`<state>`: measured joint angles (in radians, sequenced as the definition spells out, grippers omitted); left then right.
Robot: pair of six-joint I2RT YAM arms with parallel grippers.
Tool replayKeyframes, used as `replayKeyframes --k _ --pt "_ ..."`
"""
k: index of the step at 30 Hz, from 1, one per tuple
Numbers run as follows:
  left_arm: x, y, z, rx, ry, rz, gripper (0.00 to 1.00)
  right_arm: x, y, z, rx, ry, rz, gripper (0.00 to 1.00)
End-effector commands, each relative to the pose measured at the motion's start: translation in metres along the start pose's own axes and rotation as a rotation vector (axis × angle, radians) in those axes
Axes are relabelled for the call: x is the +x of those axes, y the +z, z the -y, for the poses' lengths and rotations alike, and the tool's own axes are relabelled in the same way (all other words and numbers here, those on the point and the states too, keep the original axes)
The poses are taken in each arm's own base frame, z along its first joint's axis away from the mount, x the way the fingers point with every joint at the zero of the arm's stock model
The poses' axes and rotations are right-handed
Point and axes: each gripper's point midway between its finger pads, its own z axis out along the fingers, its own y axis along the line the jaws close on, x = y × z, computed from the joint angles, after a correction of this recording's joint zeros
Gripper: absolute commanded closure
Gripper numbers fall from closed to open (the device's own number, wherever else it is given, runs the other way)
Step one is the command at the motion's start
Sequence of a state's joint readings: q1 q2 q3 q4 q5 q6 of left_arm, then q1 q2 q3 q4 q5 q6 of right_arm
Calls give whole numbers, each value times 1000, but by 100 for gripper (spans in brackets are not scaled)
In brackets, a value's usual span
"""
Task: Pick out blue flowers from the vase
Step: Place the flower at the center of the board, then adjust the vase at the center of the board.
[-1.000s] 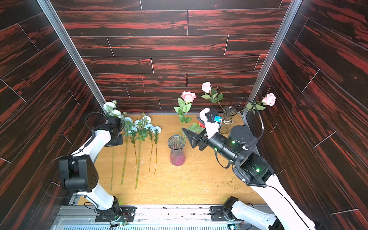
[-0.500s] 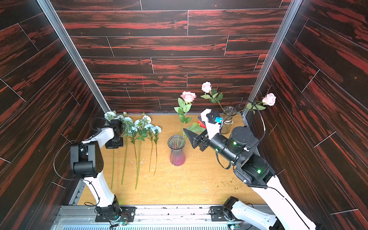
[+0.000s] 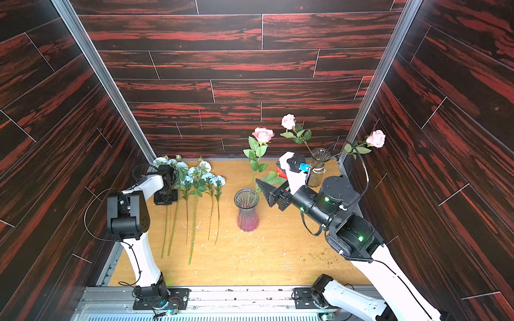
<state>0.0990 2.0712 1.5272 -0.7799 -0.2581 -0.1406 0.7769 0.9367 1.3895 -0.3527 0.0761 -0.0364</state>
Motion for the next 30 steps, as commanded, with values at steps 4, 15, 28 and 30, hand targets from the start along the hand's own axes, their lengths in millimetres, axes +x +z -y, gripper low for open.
replayKeyframes --k 4,15,28,30 --pt "14 2 6 11 31 -48 86 2 0 2 11 -5 -4 18" --pt "-2 -43 -7 -9 0 61 53 0 -5 0 4 -5 6 18" --pt "-20 -196 32 204 -20 503 48 -1 -1 -2 -11 2 13 18" --pt "-18 -231 53 290 -15 625 43 1 4 -1 -8 1 6 18"
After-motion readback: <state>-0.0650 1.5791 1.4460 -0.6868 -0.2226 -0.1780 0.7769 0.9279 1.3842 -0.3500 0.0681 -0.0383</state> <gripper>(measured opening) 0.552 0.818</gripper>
